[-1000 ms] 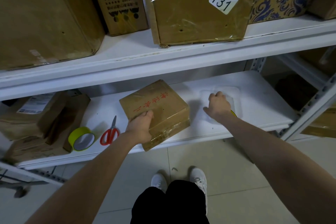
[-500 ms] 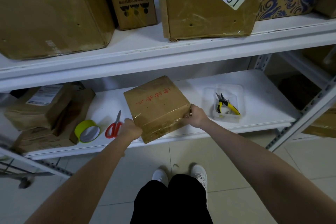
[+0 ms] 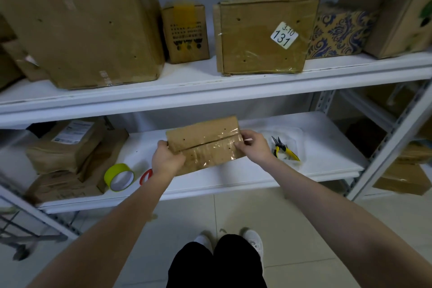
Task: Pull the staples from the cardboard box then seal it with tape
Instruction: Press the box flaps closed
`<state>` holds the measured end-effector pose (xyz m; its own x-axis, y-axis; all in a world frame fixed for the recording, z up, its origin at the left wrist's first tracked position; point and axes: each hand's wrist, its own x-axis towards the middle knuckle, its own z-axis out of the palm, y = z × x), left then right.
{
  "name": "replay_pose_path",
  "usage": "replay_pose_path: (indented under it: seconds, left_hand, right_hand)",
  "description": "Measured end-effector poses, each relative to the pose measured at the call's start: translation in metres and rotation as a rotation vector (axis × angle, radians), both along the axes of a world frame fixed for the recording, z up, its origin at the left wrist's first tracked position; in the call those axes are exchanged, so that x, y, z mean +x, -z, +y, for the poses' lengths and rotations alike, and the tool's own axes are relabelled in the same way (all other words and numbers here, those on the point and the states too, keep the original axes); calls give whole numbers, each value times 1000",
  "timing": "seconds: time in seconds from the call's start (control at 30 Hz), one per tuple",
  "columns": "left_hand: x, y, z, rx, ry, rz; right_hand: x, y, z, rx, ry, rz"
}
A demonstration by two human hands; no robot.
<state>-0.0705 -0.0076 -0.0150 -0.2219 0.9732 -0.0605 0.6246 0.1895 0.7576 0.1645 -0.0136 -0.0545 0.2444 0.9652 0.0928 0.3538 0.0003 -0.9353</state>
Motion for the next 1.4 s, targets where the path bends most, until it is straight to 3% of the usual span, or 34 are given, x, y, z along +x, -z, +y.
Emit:
replay_pose_path:
  seconds: [0.23,0.53,0.6,0.67,0.77,0.83,1.03,1.23,1.4]
  left_hand:
    - [0,-15,-3,81,14,-82]
    - [-6,0,6,-41,88,-103]
    - [-6,-2,10,-22,79,-68]
    - [-5,-2,13,31,64,-29]
    - [-4,1,16,68,110,11]
    - [-7,3,18,60,119,-29]
    - [-18,2,25,54,84,-156]
    - [-29,7,30,32,144,-177]
    - [-34,8,28,183,226,-16]
  right_hand:
    - [-4,-22,-16,58,44,102]
    - [-14,-19,-4,-78,90,-143]
    - [-18,-21,-1,-55,151,-263]
    - [-25,-25,-2,97,151,-484]
    - [-41,-30,-4,236,-41,-811]
    - [-55,-33,-5,224,-125,-900]
    - [-92,-35,3,299,-230,-1015]
    - [-100,-35,8,318,-213,-984]
    - [-103,-28,7,307,-196,-934]
